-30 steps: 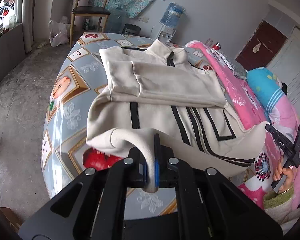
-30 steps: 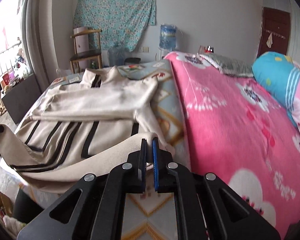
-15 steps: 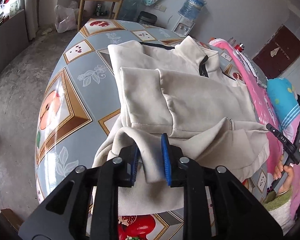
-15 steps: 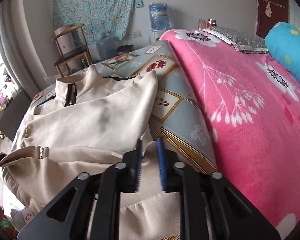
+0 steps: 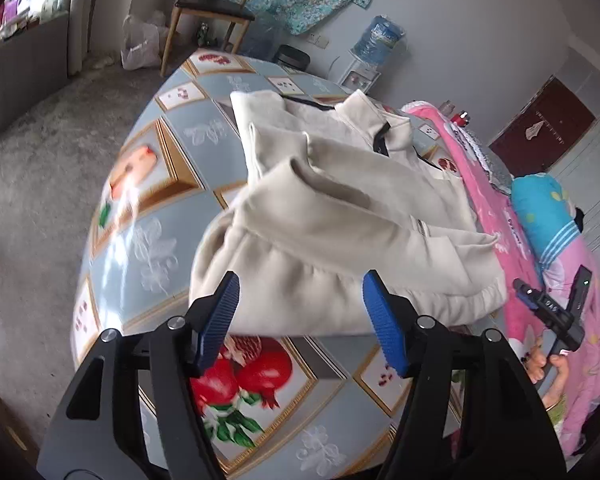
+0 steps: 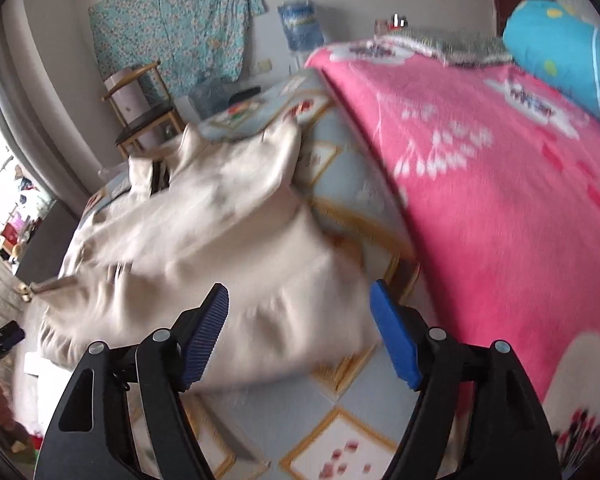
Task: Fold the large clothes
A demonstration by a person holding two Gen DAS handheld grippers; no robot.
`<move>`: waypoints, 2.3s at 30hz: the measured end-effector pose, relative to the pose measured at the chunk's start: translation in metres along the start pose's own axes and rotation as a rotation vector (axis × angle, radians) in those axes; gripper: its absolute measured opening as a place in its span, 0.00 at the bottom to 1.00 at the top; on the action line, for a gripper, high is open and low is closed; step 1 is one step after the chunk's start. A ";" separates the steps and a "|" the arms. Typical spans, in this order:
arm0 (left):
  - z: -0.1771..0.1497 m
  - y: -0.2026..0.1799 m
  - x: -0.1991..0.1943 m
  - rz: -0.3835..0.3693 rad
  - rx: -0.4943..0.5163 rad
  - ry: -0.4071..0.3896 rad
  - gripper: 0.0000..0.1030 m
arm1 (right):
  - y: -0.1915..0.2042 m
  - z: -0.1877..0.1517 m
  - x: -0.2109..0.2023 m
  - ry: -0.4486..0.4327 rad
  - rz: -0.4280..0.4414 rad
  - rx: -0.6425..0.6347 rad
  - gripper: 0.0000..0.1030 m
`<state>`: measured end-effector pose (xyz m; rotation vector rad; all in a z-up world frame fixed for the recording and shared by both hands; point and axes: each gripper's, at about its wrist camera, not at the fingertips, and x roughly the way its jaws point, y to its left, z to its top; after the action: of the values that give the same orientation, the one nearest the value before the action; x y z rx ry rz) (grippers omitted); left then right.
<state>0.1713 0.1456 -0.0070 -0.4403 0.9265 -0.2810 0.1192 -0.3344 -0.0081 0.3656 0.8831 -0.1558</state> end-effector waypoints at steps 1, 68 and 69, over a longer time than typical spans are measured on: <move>-0.009 0.002 0.002 -0.027 -0.026 0.007 0.62 | -0.001 -0.009 0.001 0.024 0.001 0.009 0.69; -0.093 0.020 -0.099 0.229 0.099 -0.142 0.28 | 0.056 -0.081 -0.076 0.007 0.094 -0.171 0.55; -0.091 0.010 -0.091 0.195 0.122 -0.121 0.31 | 0.067 -0.082 -0.069 0.029 0.132 -0.185 0.56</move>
<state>0.0450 0.1696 0.0046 -0.2496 0.8223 -0.1300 0.0353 -0.2423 0.0144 0.2527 0.8909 0.0535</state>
